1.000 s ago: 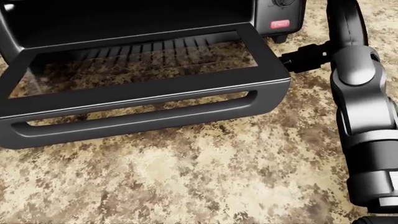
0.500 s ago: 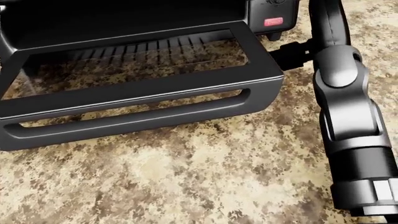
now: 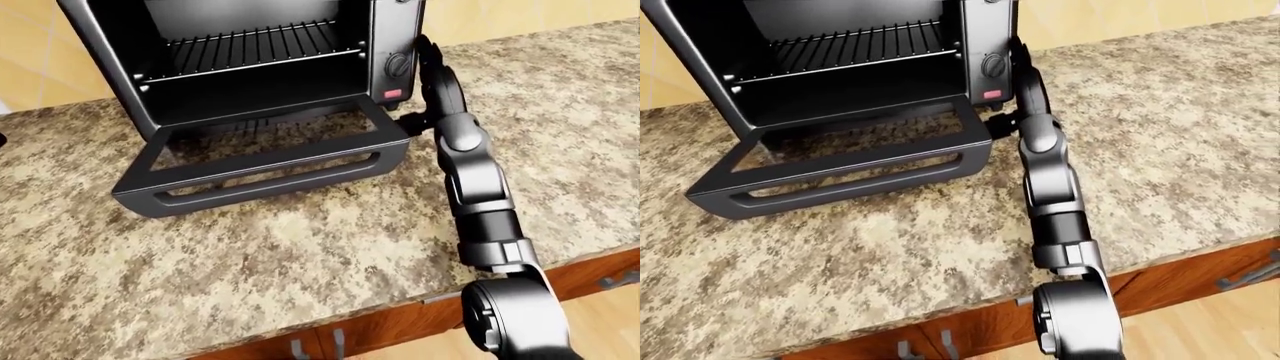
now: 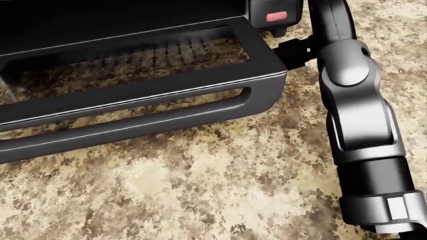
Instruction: Close the toaster oven door.
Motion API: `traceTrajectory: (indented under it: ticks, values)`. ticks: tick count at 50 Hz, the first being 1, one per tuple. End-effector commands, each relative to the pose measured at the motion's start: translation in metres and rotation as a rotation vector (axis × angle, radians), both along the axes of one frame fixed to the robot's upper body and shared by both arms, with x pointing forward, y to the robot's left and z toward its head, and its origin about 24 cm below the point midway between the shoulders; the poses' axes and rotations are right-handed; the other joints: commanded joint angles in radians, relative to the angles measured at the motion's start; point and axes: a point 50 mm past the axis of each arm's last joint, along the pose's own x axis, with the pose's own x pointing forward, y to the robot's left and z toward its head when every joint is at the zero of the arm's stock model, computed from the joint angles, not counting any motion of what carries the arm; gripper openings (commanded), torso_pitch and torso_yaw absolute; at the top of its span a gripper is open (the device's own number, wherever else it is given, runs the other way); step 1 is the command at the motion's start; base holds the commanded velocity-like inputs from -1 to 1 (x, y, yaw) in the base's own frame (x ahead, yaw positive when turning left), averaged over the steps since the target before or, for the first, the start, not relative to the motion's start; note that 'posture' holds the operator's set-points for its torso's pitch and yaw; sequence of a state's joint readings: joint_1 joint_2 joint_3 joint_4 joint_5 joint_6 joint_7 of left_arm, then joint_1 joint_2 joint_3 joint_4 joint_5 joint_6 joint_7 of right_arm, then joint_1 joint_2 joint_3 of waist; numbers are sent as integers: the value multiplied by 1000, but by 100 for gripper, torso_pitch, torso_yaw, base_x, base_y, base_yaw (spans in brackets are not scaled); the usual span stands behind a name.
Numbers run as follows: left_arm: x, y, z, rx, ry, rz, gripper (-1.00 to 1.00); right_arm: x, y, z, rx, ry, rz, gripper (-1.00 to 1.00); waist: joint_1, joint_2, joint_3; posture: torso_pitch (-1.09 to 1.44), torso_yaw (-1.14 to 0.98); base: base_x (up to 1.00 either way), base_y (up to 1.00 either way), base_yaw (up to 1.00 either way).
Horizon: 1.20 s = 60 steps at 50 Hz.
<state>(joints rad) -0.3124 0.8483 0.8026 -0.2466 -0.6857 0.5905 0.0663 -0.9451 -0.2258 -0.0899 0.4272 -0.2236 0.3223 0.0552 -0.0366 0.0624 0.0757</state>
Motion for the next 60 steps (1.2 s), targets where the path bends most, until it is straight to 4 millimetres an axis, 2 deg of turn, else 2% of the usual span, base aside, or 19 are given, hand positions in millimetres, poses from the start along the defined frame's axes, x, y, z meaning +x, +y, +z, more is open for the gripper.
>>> traceTrajectory:
  ticks: [1,15,29,37,46,60]
  values:
    - [-8,-2,16,49,-72,15,100,-9,15,46,27,-184,93,100,7,1,-36,0,0,0,0,0]
    - [-10,3,18,51,-75,32,100,-7,19,65,102,-195,111,100,2,3,-31,0,0,0,0,0]
    - [-13,7,20,55,-78,49,100,9,25,92,285,-181,66,100,-2,13,-21,0,0,0,0,0]
    - [-13,7,19,55,-77,49,100,15,28,106,336,-194,27,100,-1,18,-26,0,0,0,0,0]
    - [-14,6,19,54,-76,45,100,22,28,107,371,-193,-19,100,2,17,-31,0,0,0,0,0]
    - [-16,7,21,53,-79,54,100,26,23,119,412,-235,-160,100,5,17,-33,0,0,0,0,0]
